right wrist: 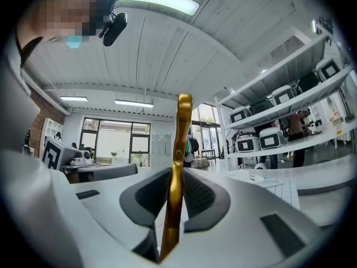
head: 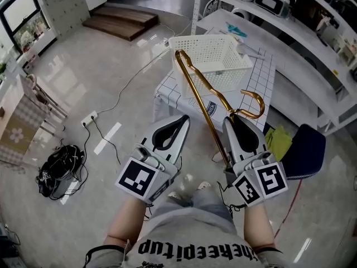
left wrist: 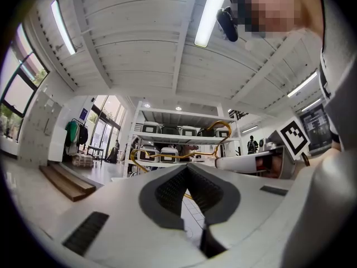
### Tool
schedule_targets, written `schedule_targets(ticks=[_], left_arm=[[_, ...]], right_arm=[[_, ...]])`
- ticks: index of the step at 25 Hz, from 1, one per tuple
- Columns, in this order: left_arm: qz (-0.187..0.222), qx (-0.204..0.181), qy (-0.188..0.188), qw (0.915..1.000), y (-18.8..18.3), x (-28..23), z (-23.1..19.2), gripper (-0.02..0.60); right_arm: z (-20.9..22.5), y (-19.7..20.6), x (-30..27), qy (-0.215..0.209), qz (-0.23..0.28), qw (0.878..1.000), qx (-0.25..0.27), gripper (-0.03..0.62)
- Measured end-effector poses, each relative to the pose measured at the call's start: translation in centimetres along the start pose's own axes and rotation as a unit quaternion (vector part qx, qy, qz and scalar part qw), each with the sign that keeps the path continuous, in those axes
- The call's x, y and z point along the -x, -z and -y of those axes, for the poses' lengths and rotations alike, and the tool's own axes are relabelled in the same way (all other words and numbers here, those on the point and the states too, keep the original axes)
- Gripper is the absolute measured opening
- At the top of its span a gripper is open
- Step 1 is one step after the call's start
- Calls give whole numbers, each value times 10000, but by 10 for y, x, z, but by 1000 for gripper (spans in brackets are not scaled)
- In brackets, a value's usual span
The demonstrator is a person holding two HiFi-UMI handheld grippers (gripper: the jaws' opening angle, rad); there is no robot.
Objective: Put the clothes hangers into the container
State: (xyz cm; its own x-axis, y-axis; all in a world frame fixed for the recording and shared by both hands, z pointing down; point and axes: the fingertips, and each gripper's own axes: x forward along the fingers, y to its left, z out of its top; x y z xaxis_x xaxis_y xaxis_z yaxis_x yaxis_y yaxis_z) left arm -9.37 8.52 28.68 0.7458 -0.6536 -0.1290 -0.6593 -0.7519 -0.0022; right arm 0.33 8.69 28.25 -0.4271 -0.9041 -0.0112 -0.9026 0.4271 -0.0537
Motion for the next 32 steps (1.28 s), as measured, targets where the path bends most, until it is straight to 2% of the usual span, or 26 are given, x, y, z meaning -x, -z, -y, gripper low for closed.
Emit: schedule_targets(ticks=[6,12,21,32], left_arm=[[46,5,4,10000,-1,-13,-11,21],[96,3,-117,9999,-4,-46,-27,21],[134,-2,-300,9995,-1,-115,-42,21],[117,-42,-700,9975,10,-184,-53,21]], right_arm=[[8,-2,-17,-22,-69,9998,173,66],[33,-7,-45,-251,-99,9994,223,66],[98,-22,-85,-458,-1,9987,232,66],[170,-25,-123,-807,30,9966,188,66]])
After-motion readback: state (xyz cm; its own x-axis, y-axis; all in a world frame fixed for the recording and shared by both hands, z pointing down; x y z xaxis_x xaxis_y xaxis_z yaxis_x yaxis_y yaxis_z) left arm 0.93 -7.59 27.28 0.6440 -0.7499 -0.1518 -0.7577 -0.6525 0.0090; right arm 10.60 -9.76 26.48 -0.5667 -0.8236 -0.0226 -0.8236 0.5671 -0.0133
